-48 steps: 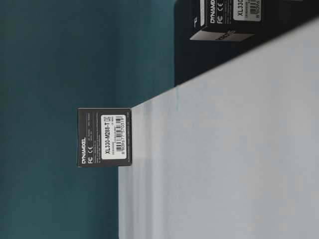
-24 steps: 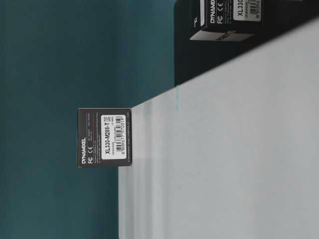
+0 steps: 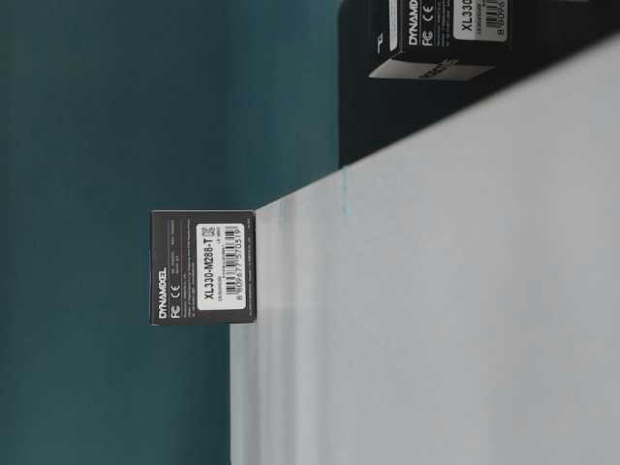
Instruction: Place the box from the black base onto the white base.
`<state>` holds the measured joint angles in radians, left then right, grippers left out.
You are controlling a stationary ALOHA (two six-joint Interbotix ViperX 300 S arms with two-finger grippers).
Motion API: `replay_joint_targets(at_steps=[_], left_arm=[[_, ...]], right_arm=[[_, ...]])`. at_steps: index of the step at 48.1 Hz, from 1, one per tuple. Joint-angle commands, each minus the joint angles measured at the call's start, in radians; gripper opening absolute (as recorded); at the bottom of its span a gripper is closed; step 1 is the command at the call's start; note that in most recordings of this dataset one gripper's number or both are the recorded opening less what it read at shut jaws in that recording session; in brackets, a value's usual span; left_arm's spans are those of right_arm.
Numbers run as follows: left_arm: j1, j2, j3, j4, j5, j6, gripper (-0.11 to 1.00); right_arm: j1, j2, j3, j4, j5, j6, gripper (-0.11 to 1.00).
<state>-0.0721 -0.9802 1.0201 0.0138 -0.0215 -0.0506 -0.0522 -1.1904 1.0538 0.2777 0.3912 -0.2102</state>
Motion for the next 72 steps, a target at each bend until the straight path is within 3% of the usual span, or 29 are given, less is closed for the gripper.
replay_joint_targets(at_steps=[1, 14, 72], left_arm=[[-0.002, 0.005, -0.009, 0.003, -0.014, 0.002, -0.01], [-0.002, 0.003, -0.006, 0.003, -0.014, -0.012, -0.01], [-0.002, -0.064, 0.012, 0.003, -0.011, -0.015, -0.01]], right_arm=[[-0.002, -0.003, -0.005, 0.003, -0.038, -0.002, 0.99], [0.000, -0.005, -0.005, 0.000, -0.092, -0.009, 0.99], [-0.002, -0.006, 0.025, 0.002, -0.083, 0.005, 0.99]])
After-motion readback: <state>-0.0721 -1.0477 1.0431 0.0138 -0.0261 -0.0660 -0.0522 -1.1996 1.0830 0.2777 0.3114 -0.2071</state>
